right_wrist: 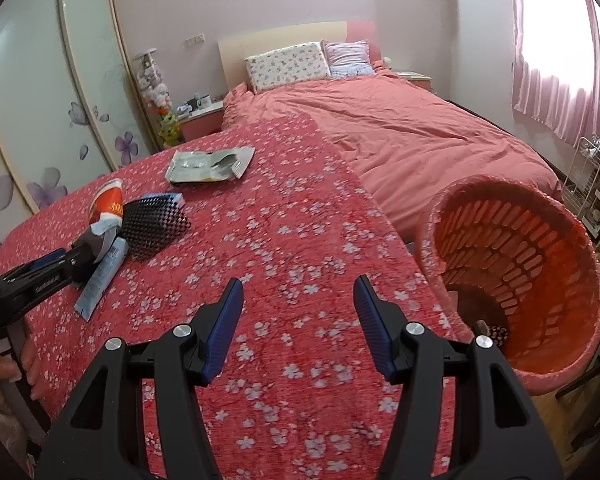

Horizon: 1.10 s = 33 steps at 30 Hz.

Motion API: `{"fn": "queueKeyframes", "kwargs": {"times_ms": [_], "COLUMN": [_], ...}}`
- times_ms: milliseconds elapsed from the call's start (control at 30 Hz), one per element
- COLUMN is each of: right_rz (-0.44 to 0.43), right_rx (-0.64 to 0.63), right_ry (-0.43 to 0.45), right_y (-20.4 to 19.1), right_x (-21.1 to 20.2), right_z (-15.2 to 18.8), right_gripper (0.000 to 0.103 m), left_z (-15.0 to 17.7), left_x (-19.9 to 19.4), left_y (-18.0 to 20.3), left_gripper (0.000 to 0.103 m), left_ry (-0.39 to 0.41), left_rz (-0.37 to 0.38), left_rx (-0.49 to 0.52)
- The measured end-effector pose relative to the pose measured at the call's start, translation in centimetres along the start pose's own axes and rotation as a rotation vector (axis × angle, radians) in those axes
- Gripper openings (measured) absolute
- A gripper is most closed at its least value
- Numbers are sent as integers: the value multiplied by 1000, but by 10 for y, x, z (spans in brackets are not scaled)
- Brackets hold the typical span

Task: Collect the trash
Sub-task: 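Grasp the blue snack wrapper on the bed with the left tool, then lift the blue wrapper with the left tool while the right tool grasps the light-blue tube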

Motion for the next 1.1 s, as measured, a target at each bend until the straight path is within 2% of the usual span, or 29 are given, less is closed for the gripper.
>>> {"fn": "queueKeyframes", "kwargs": {"times_ms": [33,100,167,300,700,933,1100], "right_rz": [0,-2,-5,-11,-57,-138,-172], "right_rx": [-2,-3,-1,1,-47,-65,-107], "right_ry": [-4,-12,-20,-28,-44,-77,-100], "right_y": [-1,-3,-5,-10,-46,-93,-133], "right_x": [1,2,3,4,9,32,54], "right_z": [1,2,3,4,5,5,6], "right_gripper": [58,58,58,58,58,57,57], "left_z": [0,2,4,7,23,27,33], "left_x": [2,7,8,2,-39,-55,-50], "left_y": [0,-1,-1,-3,-40,-94,-129], "left_gripper": [43,26,17,9,8,8,8], "left_ry": [-9,-27,-32,-14,24,42,19], "left_rz": [9,34,45,59,64,1,-39], "left_rx": [-3,-9,-11,-14,-85,-142,-197]}}
Point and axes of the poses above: each gripper's, at about its wrist camera, not at the fingertips, and x roughly the way its jaws point, y to its right, z to its underside, the point moved 4 cm from there along x, roughly the way its jaws point, and after that the axes turned 8 degrees about -z, right-handed, at the moved point
